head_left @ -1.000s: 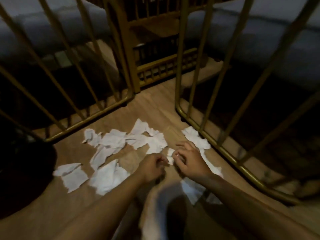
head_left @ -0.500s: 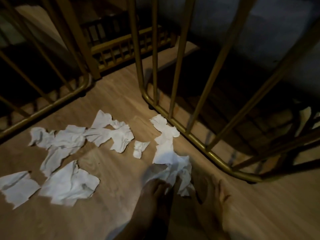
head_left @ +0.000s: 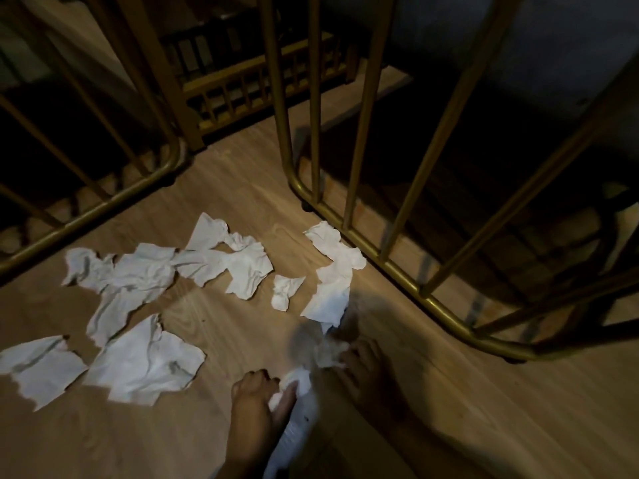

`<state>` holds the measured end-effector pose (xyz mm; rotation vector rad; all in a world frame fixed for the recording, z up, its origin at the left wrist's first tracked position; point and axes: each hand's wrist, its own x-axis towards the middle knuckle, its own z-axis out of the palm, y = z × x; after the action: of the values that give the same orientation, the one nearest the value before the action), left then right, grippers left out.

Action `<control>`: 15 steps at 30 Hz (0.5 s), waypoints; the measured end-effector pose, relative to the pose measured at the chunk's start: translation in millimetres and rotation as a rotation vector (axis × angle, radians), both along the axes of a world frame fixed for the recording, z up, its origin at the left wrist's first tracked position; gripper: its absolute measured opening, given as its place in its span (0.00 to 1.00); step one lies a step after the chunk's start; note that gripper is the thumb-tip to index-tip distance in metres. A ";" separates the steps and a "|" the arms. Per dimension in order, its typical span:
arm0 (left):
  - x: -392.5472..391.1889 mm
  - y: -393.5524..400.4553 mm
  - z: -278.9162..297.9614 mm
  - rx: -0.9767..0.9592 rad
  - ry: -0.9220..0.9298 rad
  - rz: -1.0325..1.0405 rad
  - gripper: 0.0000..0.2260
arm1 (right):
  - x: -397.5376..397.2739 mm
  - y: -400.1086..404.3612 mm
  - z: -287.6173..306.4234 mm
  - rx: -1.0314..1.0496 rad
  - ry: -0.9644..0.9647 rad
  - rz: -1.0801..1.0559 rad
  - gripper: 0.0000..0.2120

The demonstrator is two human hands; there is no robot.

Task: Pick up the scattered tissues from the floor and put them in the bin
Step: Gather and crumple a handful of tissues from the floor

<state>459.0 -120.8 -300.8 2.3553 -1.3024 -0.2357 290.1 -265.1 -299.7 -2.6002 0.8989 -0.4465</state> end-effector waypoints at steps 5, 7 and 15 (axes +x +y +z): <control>5.0 -12.8 20.5 -0.312 0.462 0.289 0.10 | -6.4 7.5 8.1 0.073 -0.044 -0.145 0.14; 11.4 -26.6 29.2 -0.424 0.557 0.329 0.06 | 8.7 7.6 22.6 0.055 -0.109 -0.276 0.29; 56.7 -96.8 67.9 -0.345 0.489 0.197 0.07 | 92.5 -62.0 48.3 0.134 -0.153 -0.299 0.20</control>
<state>515.7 -217.6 -232.9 1.9507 -0.7995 -0.4518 382.6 -327.2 -251.4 -2.2838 1.2227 -0.6312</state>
